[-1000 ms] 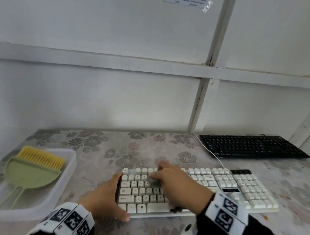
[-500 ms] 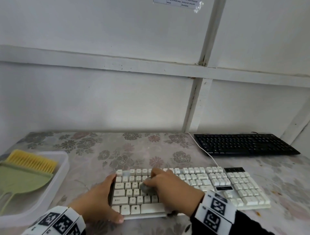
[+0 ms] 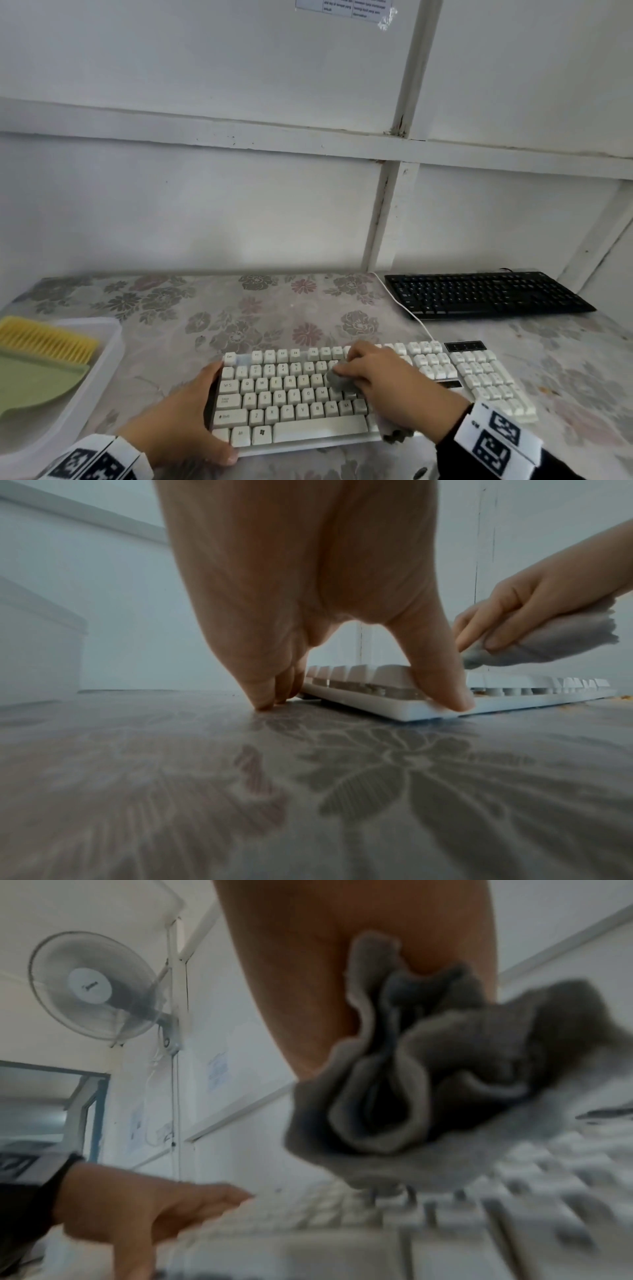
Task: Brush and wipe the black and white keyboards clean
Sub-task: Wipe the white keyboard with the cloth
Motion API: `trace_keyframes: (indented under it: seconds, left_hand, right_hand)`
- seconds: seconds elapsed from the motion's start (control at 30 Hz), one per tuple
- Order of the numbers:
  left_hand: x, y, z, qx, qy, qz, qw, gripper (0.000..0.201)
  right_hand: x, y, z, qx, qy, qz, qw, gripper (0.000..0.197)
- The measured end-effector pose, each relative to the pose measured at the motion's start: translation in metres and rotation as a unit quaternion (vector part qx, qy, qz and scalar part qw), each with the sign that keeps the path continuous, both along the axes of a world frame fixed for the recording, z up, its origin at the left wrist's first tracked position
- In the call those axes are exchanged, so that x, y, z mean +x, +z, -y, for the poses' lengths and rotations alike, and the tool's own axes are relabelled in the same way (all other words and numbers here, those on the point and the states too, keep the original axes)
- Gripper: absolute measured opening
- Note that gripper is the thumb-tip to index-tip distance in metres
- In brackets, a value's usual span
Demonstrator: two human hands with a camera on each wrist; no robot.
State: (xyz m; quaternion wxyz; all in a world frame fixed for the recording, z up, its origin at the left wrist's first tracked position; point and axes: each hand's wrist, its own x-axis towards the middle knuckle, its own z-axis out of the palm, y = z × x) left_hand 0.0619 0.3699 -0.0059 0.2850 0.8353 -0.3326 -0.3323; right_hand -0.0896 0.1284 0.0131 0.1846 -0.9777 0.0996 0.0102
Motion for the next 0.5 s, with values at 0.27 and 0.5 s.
trace_keyframes:
  seconds: [0.27,0.5]
  left_hand:
    - [0.002,-0.004,-0.002,0.019,-0.001,0.009,1.0,0.133]
    - [0.001,-0.003,-0.002,0.014,0.003,0.008,1.0,0.133]
  right_hand:
    - [-0.032,-0.023,0.036,-0.05,-0.021,0.012,0.998,0.02]
    - [-0.045,-0.011,0.043,-0.029,-0.047,0.011,0.998,0.027]
